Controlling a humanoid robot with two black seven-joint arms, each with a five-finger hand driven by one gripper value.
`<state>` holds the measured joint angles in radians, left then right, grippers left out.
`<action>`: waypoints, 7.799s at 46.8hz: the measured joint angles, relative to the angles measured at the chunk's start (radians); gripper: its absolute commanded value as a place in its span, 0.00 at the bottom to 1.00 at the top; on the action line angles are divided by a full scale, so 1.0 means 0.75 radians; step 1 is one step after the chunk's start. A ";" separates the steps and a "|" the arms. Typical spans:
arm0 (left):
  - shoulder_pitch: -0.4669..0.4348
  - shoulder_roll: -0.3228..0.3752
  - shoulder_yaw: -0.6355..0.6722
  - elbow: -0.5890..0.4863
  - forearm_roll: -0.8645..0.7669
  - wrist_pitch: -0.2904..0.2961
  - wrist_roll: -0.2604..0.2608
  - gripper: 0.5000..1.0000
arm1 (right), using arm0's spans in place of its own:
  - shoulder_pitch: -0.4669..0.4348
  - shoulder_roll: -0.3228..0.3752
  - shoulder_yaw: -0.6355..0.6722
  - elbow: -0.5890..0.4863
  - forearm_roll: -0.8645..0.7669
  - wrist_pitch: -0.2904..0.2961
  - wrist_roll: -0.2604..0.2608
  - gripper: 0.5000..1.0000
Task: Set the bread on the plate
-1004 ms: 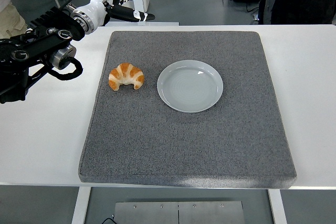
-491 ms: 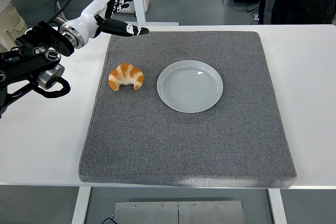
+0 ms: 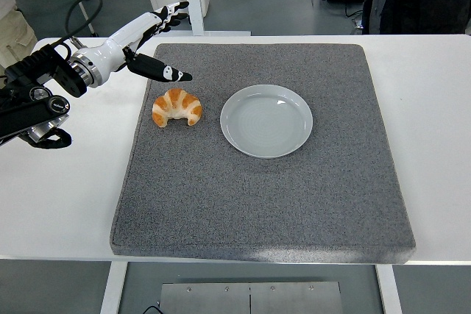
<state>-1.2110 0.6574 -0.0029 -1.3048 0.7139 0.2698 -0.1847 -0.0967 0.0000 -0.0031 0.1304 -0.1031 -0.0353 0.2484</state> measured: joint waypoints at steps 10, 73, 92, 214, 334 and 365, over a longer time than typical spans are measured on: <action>-0.118 -0.009 0.226 0.014 0.060 0.001 0.057 0.95 | 0.000 0.000 0.000 0.000 0.000 0.000 0.000 1.00; 0.033 -0.243 0.316 0.387 0.446 0.078 0.083 0.95 | 0.000 0.000 0.000 0.000 0.001 0.000 0.000 1.00; 0.037 -0.326 0.306 0.474 0.443 0.081 0.058 0.94 | 0.000 0.000 0.000 0.000 0.000 0.000 0.000 1.00; -0.242 -0.335 0.304 0.543 0.402 0.107 -0.079 0.00 | 0.000 0.000 0.000 0.000 0.000 0.000 0.000 1.00; -0.190 -0.877 0.479 0.756 0.432 -0.001 -0.100 0.00 | 0.000 0.000 0.000 0.000 0.000 0.000 0.000 1.00; -0.088 -0.877 0.480 0.816 0.468 0.022 -0.101 0.00 | 0.000 0.000 0.000 0.000 0.000 0.000 0.000 1.00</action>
<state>-1.2774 0.0000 0.3574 -0.6928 1.0648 0.2860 -0.2607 -0.0967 0.0000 -0.0031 0.1304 -0.1027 -0.0353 0.2485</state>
